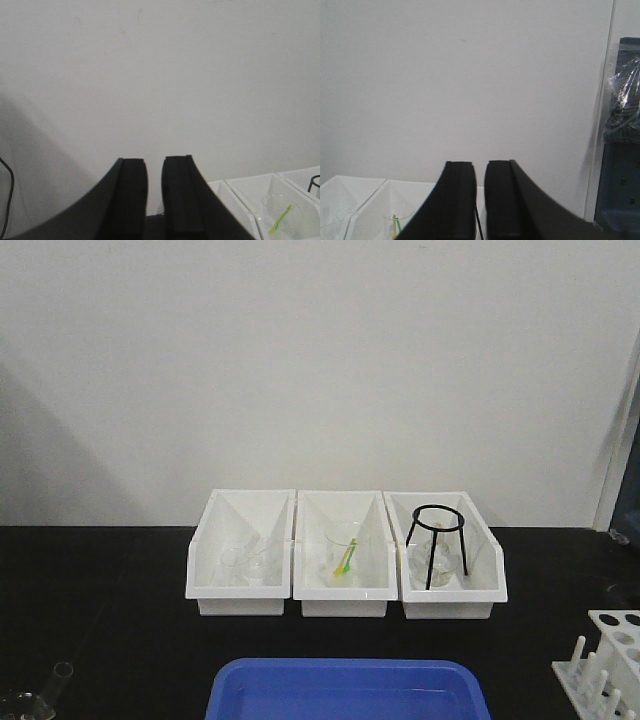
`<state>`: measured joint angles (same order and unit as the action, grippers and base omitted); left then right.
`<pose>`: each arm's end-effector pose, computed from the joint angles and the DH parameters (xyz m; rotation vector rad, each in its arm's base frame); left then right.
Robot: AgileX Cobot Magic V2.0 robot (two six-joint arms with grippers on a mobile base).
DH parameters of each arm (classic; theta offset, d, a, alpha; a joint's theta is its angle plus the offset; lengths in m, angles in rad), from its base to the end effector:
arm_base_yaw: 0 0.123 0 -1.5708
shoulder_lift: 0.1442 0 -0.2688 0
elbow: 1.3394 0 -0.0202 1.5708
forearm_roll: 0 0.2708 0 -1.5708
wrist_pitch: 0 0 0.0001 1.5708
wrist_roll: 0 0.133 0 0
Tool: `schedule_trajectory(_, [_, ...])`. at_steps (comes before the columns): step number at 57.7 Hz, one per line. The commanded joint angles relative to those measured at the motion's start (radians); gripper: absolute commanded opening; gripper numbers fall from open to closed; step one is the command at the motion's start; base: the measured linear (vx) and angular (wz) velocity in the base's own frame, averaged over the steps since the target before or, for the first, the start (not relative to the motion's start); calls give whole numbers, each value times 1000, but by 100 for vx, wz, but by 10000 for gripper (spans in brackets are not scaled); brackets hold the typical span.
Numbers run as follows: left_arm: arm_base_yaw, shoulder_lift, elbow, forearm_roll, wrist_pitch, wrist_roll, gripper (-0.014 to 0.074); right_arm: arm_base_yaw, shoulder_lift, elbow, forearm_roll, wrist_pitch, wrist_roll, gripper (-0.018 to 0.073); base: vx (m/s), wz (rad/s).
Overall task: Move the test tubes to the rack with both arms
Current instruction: 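Lower the left gripper onto the glass test tube in the beaker and close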
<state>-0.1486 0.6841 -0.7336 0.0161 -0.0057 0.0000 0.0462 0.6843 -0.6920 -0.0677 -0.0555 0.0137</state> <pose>0.2131 -0.0319 0.3967 0.1176 1.4244 -0.1092 0.2172 0.0105 0.3867 -0.0742 1.4186 -0.0037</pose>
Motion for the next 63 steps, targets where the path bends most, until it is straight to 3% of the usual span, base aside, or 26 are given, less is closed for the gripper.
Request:
schedule_trajectory(1, [2,5,-35,0,-82,0,388,1,3,-37,-8,-81,-4,381,0,0])
schedule_trajectory(10, [2,9,-35,0,-82,0,542,1,3,-37,-9,-87,-4,585,0,0])
schedule_trajectory(19, [2,10,-35,-2,-100,-8,578,1,3,-37,-8,-93,-4,666,0,0])
schedule_trajectory(27, [2,11,-35,3,-74,6,573,1,3,-37,-6,-95,-4,648,0,0])
schedule_trajectory(37, [-2,90,-35,130,42,218,573,1,3,-34,-6,-81,-4,587,0,0])
schedule_trajectory(45, [-2,191,-35,137,121,381,573,1,3,-34,-6,-81,-4,529,0,0])
schedule_trajectory(56, [-14,297,-5,-16,159,399,573,1,3,-34,-13,-81,-14,456,0,0])
schedule_trajectory(63, [-56,322,76,-67,153,434,571,1,3,-34,-13,-85,-14,414,0,0])
